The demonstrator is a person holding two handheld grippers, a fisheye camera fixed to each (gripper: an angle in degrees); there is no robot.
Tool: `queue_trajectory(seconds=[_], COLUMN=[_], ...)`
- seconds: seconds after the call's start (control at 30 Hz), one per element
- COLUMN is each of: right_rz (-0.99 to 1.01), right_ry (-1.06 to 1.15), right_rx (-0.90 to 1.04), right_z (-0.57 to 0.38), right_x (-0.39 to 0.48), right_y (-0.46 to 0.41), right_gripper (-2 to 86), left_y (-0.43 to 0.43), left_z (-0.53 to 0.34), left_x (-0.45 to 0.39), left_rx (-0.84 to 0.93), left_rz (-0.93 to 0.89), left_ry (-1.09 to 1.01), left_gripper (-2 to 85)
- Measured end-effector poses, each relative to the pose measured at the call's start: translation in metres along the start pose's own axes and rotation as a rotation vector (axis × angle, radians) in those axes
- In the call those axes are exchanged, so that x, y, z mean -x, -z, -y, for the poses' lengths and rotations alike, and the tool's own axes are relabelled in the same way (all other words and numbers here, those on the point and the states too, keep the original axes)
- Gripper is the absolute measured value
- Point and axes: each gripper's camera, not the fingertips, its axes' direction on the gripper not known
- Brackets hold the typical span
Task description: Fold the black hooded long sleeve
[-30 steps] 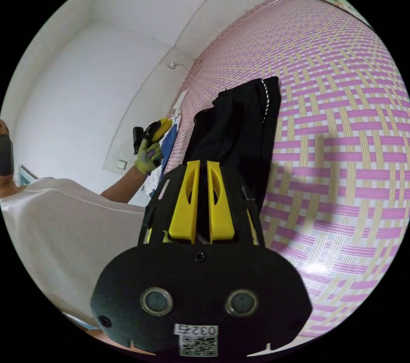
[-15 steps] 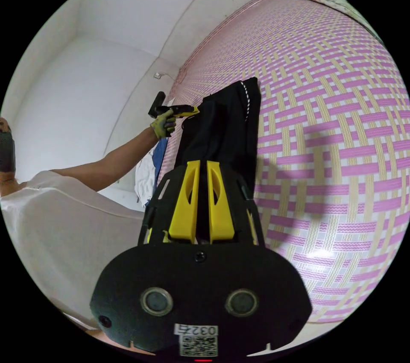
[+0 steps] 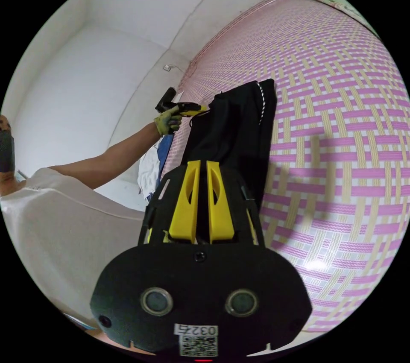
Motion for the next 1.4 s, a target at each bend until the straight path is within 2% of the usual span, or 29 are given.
queue_trajectory(seconds=[0.13,0.2,0.3,0.37,0.43,0.57,0.67,0.8,0.9,0.97,1.07,1.13,1.27,1.4], right_rz=[-0.007,-0.009,-0.009,-0.006,-0.003,0.004,0.011,0.011,-0.015,-0.03,-0.085,-0.071,-0.004,0.009], right_ry=[-0.014,-0.026,-0.044,-0.048,-0.048,-0.048,-0.033,0.008,0.042,0.032,-0.058,-0.142,-0.284,-0.331], right_rx=[-0.032,-0.049,-0.065,-0.072,-0.075,-0.057,-0.033,-0.003,0.004,-0.007,0.011,0.033,0.059,0.1], right_z=[-0.006,-0.011,-0.017,-0.021,-0.022,-0.019,-0.013,0.002,0.019,0.038,0.071,0.092,0.137,0.169], right_x=[-0.001,-0.003,-0.007,-0.008,-0.007,-0.006,-0.002,0.007,0.014,0.01,-0.01,-0.028,-0.06,-0.069], right_y=[0.011,0.016,0.02,0.021,0.021,0.014,0.005,-0.004,-0.006,-0.006,-0.013,-0.023,-0.048,-0.07], right_gripper=[2.5,1.9,1.4,1.2,1.0,1.0,1.0,1.2,1.3,1.5,2.2,3.4,5.0,5.5], left_y=[0.006,0.019,0.037,0.055,0.062,0.037,-0.003,-0.005,0.027,0.044,0.026,0.012,-0.009,-0.027], left_z=[-0.006,-0.018,-0.048,-0.089,-0.126,-0.214,-0.25,-0.276,-0.291,-0.286,-0.256,-0.243,-0.22,-0.208], left_x=[-0.017,-0.014,-0.01,-0.019,-0.039,-0.112,-0.14,-0.137,-0.106,-0.046,0.026,0.039,0.044,0.05], left_rx=[-0.033,-0.115,-0.227,-0.36,-0.408,-0.349,-0.231,-0.251,-0.413,-0.511,-0.388,-0.34,-0.262,-0.198], left_rz=[0.154,0.106,-0.088,-0.249,-0.26,-0.025,0.118,0.138,0.053,-0.056,-0.189,-0.218,-0.126,-0.111], left_ry=[-0.026,-0.023,-0.111,-0.274,-0.414,-0.741,-0.8,-0.755,-0.633,-0.374,-0.045,-0.001,0.091,0.12], left_gripper=[0.4,-0.5,-1.1,-1.2,-1.2,1.3,5.3,6.2,5.5,4.3,6.0,7.3,8.1,6.7])
